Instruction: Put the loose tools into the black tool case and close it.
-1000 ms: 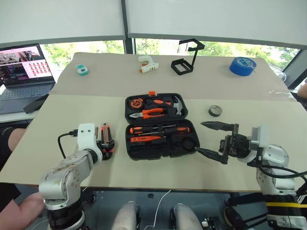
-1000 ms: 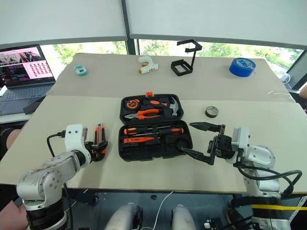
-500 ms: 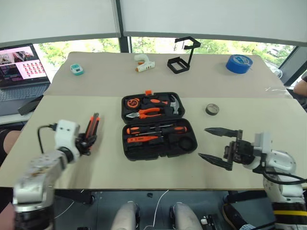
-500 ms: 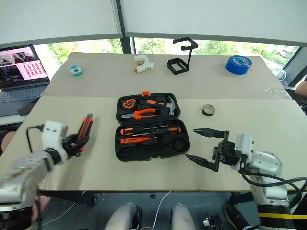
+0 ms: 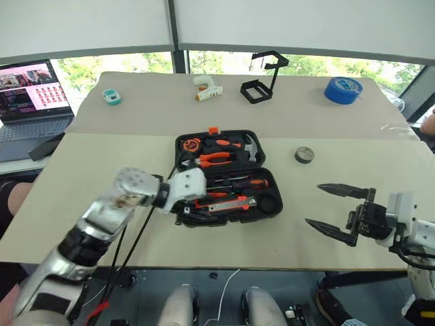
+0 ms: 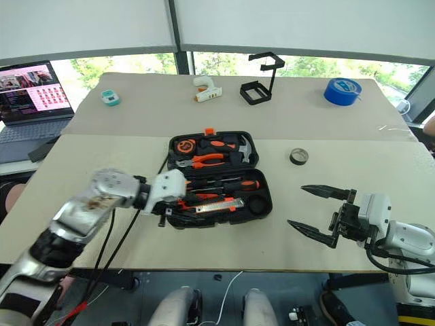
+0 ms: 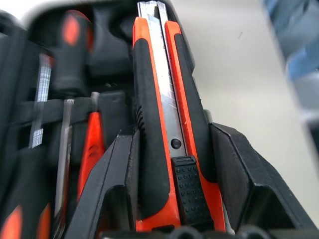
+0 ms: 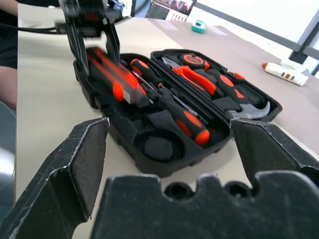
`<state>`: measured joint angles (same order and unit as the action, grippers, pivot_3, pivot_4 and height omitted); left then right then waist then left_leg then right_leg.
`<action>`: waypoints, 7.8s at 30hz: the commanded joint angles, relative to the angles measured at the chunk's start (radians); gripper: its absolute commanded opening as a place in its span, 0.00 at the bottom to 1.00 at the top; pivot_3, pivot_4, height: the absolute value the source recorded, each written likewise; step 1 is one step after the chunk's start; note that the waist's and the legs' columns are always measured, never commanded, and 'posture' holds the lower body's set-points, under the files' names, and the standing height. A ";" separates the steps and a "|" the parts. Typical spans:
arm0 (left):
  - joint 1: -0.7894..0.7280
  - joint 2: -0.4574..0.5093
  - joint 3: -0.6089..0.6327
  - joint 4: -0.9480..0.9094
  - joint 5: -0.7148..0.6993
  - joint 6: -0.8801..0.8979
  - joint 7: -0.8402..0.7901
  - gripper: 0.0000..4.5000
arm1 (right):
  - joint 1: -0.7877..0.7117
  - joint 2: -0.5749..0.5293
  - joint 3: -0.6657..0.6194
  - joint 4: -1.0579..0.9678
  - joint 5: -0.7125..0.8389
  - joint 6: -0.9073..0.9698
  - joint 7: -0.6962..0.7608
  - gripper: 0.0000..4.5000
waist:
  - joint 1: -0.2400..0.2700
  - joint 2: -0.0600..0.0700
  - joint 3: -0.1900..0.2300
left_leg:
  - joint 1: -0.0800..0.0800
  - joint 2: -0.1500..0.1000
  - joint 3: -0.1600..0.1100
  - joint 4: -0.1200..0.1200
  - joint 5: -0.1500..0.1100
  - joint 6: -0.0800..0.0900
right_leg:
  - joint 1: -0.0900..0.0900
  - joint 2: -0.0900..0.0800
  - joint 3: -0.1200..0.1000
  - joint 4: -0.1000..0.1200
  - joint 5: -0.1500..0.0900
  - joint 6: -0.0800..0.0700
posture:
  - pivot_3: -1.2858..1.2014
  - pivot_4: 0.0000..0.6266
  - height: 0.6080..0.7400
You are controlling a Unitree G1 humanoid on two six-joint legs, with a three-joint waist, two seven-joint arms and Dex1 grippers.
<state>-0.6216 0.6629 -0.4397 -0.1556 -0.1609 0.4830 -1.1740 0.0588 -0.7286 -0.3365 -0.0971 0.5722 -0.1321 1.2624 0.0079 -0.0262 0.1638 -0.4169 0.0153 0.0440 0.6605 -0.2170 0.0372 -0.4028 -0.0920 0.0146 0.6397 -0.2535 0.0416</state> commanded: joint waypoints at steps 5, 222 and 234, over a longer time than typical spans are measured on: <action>-0.019 0.033 -0.042 -0.005 0.084 0.003 -0.026 0.37 | 0.031 -0.012 -0.047 -0.090 0.020 0.018 -0.046 1.00 | 0.000 0.001 0.000 | 0.002 0.000 0.001 0.000 0.000 0.000 | 0.001 0.000 0.001 0.001 0.000 0.000 | 0.52 0.24 1.00; 0.204 -0.128 0.428 0.240 -0.163 -0.095 0.220 0.00 | -0.631 0.120 0.460 0.382 -0.460 0.337 -0.071 0.01 | -0.017 0.003 -0.001 | -0.006 0.001 -0.001 0.003 0.000 -0.001 | -0.005 -0.003 -0.002 0.007 0.002 0.002 | 0.52 0.24 1.00; 0.197 0.067 0.509 0.162 -0.225 0.281 0.222 0.48 | -0.618 -0.001 0.331 0.197 -0.323 0.727 -0.109 0.49 | -0.020 0.003 0.000 | -0.006 0.000 -0.001 0.003 0.001 -0.001 | -0.006 -0.002 -0.001 0.006 0.002 0.002 | 0.52 0.24 1.00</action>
<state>-0.4007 0.7101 0.0279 0.0421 -0.3468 0.7002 -0.9436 -0.5359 -0.7029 0.0378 0.1534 0.2109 0.5214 1.1527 -0.0117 -0.0236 0.1635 -0.4229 0.0159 0.0428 0.6633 -0.2164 0.0359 -0.4096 -0.0944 0.0136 0.6451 -0.2515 0.0435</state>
